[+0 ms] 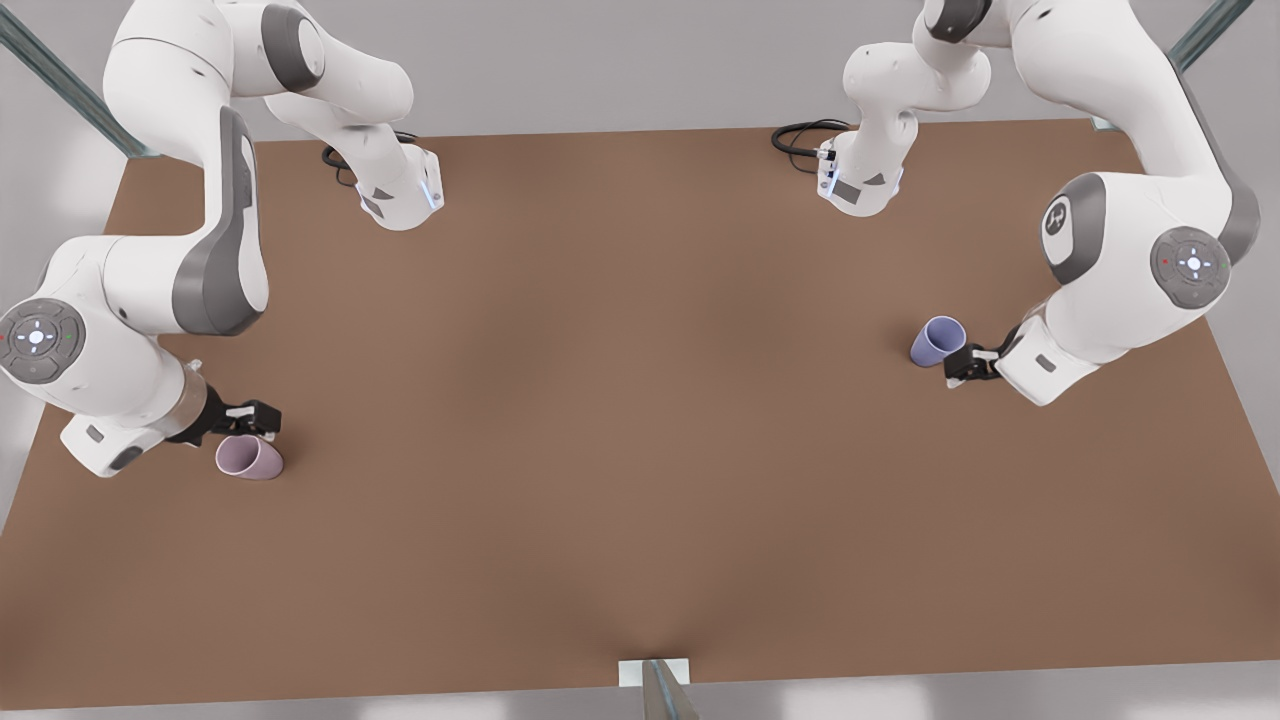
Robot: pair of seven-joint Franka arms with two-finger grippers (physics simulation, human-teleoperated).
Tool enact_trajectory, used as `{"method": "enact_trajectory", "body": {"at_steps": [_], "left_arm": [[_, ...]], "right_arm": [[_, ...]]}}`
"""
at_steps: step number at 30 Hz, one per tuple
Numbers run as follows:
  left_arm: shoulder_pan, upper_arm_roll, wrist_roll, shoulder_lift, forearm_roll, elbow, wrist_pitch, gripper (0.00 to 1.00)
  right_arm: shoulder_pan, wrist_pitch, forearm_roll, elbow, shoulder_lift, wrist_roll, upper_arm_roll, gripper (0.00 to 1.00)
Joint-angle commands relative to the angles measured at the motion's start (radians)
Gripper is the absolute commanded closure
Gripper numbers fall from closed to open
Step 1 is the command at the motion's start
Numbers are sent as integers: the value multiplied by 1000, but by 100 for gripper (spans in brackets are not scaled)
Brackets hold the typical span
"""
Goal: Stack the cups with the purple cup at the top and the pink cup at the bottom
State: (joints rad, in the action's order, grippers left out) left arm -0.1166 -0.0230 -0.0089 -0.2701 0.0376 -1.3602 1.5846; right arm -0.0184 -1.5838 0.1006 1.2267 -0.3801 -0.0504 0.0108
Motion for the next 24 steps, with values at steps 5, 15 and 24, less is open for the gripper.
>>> {"method": "enact_trajectory", "body": {"at_steps": [5, 15, 24], "left_arm": [[0, 0, 10, 0, 2, 0, -20, 0], [0, -2, 7, -4, 1, -39, -18, 0], [2, -6, 26, -9, 13, -37, -23, 0]], "right_arm": [[90, -74, -65, -3, -59, -218, -3, 0], [199, -328, -140, 318, 0, -352, -15, 0], [285, -470, -137, 424, -29, -477, -17, 0]]}}
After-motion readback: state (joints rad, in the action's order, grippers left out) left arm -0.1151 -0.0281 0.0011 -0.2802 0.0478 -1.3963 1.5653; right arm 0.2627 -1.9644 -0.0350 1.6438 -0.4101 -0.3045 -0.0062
